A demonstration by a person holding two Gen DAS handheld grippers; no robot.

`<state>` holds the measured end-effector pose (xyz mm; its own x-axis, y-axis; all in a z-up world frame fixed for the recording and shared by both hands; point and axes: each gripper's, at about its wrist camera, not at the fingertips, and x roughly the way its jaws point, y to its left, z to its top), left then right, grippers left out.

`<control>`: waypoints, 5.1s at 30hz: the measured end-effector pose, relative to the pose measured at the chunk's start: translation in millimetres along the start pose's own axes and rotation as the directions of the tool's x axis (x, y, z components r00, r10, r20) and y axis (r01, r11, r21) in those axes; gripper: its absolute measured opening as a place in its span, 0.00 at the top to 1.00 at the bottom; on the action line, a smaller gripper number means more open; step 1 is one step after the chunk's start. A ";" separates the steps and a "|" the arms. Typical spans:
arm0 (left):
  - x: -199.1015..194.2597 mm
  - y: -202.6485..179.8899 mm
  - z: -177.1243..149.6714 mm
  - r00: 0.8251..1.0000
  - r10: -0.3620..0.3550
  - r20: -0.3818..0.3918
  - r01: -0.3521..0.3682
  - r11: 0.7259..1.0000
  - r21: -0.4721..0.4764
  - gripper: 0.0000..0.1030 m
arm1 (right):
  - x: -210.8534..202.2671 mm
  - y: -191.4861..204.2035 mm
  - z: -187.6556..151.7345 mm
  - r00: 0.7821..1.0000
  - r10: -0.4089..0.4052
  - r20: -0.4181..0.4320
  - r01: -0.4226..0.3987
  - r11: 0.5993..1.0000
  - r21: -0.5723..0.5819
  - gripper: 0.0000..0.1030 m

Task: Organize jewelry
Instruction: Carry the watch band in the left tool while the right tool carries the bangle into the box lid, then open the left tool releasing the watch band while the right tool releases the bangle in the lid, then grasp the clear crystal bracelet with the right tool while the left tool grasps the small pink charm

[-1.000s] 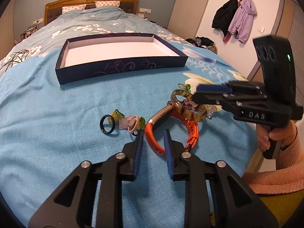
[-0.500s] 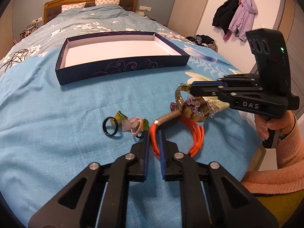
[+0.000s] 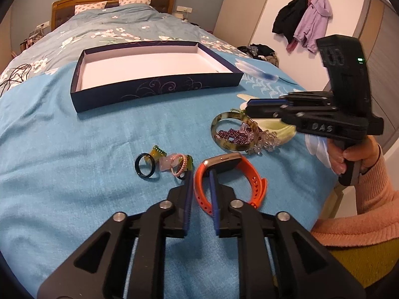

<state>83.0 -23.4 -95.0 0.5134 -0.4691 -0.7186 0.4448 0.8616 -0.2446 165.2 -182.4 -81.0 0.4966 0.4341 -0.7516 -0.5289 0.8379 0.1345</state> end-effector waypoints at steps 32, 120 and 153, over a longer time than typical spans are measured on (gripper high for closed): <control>-20.9 37.7 68.8 0.992 0.043 0.122 -0.037 0.998 -0.055 0.92 | -12.6 -33.3 51.0 0.988 -0.043 0.145 0.038 0.999 0.039 0.94; 3.6 54.0 49.8 0.980 0.156 0.123 -0.153 0.988 -0.030 0.48 | -6.1 7.2 -33.0 0.998 -0.054 -0.012 0.053 0.994 -0.101 0.80; 21.0 12.9 19.3 0.996 0.087 0.016 -0.089 0.989 0.119 0.76 | -52.9 3.5 -11.7 0.984 0.028 0.174 -0.029 1.000 0.001 0.93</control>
<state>113.7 -25.8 -100.7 0.5619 -0.3951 -0.7268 0.4820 0.8704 -0.1005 129.0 -206.3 -48.3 0.5941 0.5085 -0.6233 -0.5424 0.8254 0.1564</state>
